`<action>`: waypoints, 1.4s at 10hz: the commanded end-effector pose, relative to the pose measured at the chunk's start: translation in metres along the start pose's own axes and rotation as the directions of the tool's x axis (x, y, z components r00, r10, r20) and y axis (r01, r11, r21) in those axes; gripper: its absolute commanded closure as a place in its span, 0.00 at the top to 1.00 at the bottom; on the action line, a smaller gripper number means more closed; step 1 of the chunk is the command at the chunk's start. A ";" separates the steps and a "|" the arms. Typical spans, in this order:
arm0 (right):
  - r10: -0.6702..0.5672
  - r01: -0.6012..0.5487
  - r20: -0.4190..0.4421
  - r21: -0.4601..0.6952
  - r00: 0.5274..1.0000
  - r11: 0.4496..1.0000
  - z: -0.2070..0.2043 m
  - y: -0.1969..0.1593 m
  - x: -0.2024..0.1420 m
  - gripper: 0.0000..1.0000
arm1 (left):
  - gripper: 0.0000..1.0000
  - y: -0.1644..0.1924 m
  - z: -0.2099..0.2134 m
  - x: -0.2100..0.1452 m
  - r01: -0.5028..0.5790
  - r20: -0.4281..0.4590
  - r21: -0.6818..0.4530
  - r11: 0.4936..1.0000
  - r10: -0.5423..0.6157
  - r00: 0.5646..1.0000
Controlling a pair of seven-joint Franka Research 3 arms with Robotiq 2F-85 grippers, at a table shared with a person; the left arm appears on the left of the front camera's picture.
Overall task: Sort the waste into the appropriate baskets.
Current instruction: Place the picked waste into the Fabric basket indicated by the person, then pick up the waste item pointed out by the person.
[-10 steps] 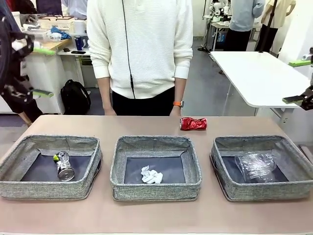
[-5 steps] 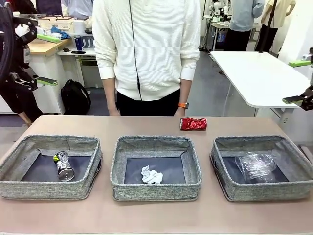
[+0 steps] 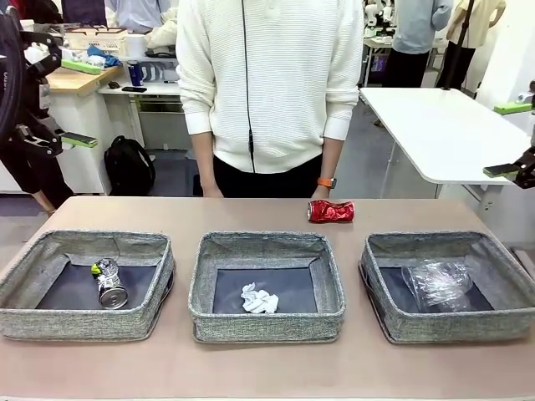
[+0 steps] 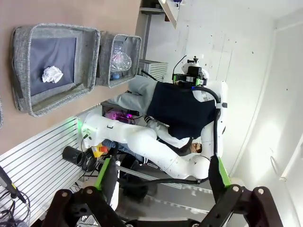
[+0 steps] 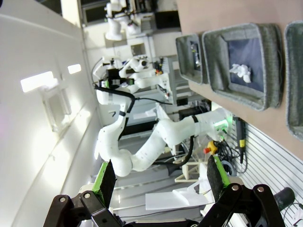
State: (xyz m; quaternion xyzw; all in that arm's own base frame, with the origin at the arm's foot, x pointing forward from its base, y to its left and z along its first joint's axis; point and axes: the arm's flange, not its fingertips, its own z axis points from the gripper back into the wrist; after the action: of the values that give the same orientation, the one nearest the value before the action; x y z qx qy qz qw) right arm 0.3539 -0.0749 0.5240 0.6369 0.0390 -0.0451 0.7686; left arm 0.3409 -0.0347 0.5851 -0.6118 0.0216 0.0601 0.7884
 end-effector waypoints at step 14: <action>0.012 -0.012 0.021 0.013 1.000 1.000 -0.001 0.002 0.000 1.00 | 1.00 0.002 -0.001 0.000 0.026 -0.010 -0.021 0.999 -0.026 1.000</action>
State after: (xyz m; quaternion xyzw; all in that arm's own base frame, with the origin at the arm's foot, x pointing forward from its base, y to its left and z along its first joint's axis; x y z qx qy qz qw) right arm 0.3539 -0.0749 0.5240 0.6369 0.0390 -0.0451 0.7686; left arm 0.3411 -0.0347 0.5845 -0.6121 0.0224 0.0589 0.7883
